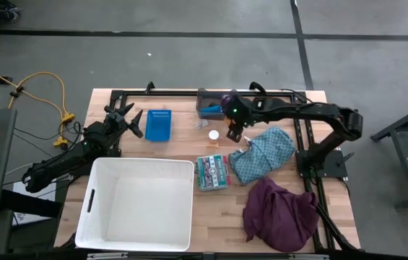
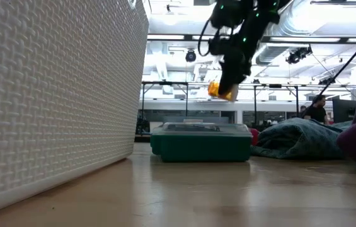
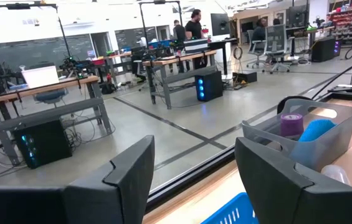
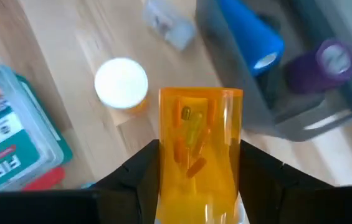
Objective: Pick & place medical supplies in basket/bin
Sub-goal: Put the orange pill bottle into the blue bin
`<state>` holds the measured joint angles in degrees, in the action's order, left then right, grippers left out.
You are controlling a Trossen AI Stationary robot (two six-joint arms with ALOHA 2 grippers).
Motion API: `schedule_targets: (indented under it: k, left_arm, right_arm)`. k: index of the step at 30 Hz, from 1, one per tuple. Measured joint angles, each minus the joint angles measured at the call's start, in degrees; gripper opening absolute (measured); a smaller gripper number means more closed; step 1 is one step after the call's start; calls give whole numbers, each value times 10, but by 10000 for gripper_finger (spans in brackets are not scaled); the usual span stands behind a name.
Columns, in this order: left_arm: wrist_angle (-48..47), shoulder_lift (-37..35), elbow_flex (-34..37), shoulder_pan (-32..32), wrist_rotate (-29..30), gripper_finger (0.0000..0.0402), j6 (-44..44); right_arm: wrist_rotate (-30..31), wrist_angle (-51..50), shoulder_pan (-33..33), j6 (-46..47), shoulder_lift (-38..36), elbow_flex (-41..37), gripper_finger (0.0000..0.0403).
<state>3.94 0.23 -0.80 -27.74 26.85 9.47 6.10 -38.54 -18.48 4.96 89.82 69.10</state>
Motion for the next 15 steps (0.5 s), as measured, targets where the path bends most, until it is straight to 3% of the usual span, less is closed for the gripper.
schedule_targets:
  k: [6, 15]
  left_arm:
    - [0, 0, 0, 0, 0, 216, 0]
    - [0, 0, 0, 0, 0, 216, 0]
  right_arm:
    - [0, 13, 0, -7, -36, 0, 166]
    - [10, 49, 0, -7, -22, 0, 169]
